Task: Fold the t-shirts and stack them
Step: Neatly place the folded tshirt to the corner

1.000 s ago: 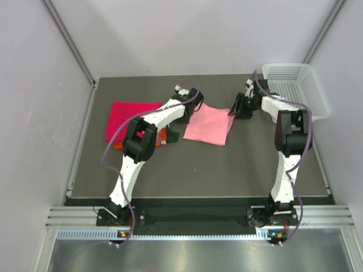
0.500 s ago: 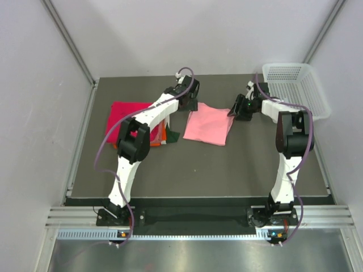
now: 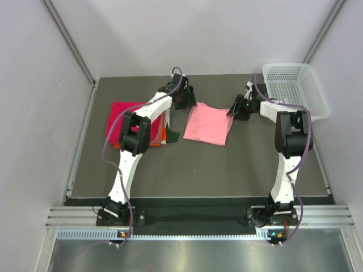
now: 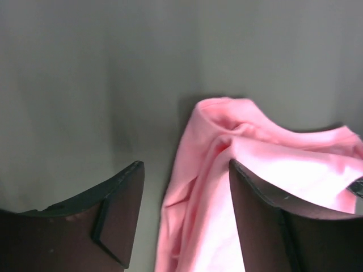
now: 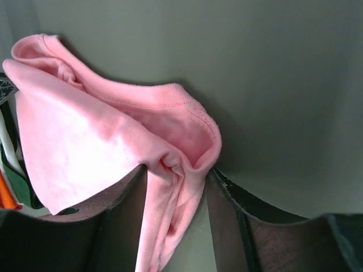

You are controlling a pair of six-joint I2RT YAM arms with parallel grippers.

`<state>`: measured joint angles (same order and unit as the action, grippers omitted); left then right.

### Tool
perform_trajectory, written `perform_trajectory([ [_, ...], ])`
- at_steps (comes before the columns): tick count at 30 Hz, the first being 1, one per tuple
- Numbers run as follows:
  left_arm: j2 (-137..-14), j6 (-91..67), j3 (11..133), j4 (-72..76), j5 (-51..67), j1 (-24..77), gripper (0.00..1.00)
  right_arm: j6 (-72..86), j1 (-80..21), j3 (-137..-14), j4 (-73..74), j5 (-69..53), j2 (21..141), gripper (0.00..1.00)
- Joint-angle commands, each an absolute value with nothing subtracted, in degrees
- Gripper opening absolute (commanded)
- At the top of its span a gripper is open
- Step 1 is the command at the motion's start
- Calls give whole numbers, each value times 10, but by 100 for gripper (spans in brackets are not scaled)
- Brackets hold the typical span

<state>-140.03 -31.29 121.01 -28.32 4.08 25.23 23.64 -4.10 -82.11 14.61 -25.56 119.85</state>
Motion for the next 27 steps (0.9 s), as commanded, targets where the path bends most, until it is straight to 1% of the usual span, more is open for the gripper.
perform_trajectory([
  [1,-1428,-336,1231,-252,102,252,65,242,-49,-814,118,-246,1210,45],
  [4,-1444,-348,1242,-240,128,253,64,243,-52,-813,115,-235,1210,44],
  [7,-1456,-359,1252,-232,148,253,58,243,-55,-813,113,-229,1210,41],
  [8,-1461,-361,1252,-229,154,252,52,245,-55,-815,114,-227,1209,40],
  [11,-1467,-371,1253,-219,168,253,46,244,-59,-821,114,-224,1213,35],
  [14,-1468,-377,1252,-207,170,253,25,246,-63,-832,114,-216,1216,24],
  [15,-1467,-379,1250,-201,175,253,9,247,-64,-836,114,-214,1216,20],
  [17,-1459,-385,1240,-183,183,252,0,247,-69,-844,113,-214,1212,10],
  [18,-1453,-384,1235,-177,183,253,0,249,-70,-845,111,-214,1206,1],
  [19,-1436,-384,1221,-171,182,252,0,247,-73,-843,107,-214,1193,0],
  [27,-1304,-368,1103,-114,178,253,0,248,-83,-761,62,-218,1079,0],
])
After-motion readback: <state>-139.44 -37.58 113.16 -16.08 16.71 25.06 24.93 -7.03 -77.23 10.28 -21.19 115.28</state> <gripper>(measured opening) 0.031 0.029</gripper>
